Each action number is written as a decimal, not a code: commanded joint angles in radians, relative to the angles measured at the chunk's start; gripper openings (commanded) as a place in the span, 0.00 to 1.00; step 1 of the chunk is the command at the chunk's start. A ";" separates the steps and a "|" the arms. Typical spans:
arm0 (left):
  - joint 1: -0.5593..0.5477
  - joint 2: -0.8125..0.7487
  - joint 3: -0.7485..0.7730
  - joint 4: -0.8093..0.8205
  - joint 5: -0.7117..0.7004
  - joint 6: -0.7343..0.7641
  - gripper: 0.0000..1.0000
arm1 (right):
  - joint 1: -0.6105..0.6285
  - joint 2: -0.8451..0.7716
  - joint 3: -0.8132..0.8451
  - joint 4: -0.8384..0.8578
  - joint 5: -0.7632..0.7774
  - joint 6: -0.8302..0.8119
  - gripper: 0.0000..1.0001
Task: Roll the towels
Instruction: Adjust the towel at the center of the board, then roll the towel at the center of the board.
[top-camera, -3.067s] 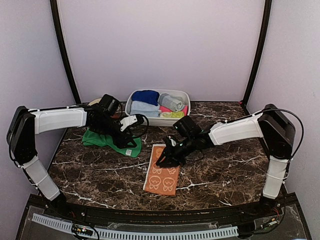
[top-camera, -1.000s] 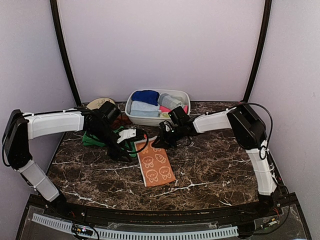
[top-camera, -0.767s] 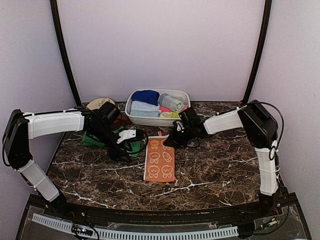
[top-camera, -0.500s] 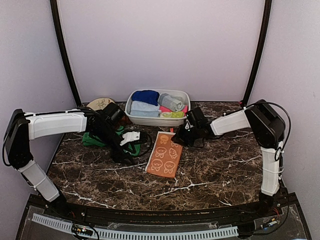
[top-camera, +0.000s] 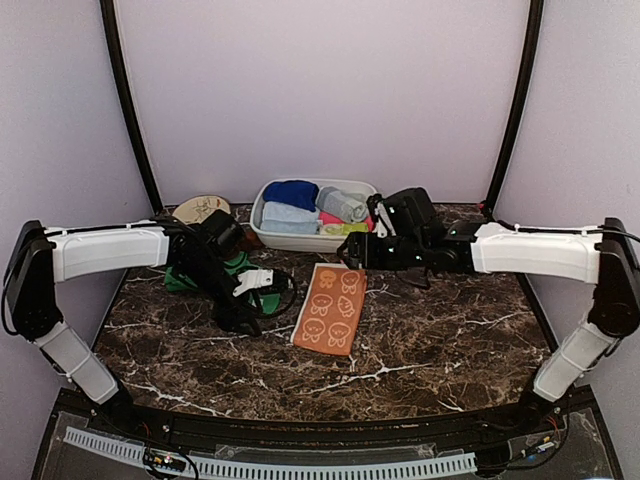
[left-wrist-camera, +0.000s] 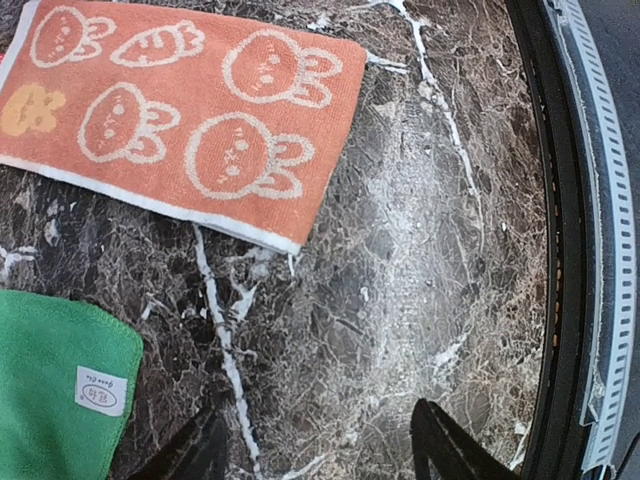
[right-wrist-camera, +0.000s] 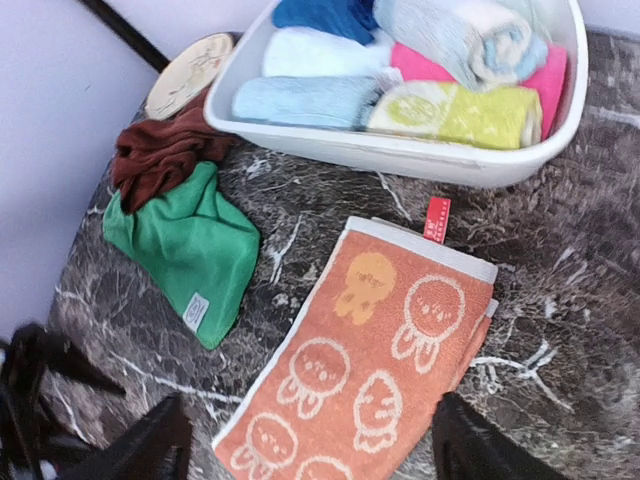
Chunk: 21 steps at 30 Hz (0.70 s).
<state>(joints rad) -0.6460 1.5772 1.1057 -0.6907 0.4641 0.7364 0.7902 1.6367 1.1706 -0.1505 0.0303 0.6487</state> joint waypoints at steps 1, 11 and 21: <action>0.025 -0.073 -0.012 -0.039 0.047 -0.043 0.65 | 0.183 -0.141 -0.162 -0.043 0.324 -0.325 0.95; 0.108 -0.133 -0.050 -0.022 0.009 -0.090 0.67 | 0.146 -0.296 -0.265 0.038 0.370 -0.443 1.00; 0.115 -0.141 -0.081 0.111 -0.030 -0.136 0.67 | 0.346 -0.258 -0.394 0.110 0.411 -0.649 1.00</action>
<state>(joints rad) -0.5365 1.4521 1.0386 -0.6399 0.4473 0.6399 1.0718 1.3327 0.8089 -0.0757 0.3988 0.1078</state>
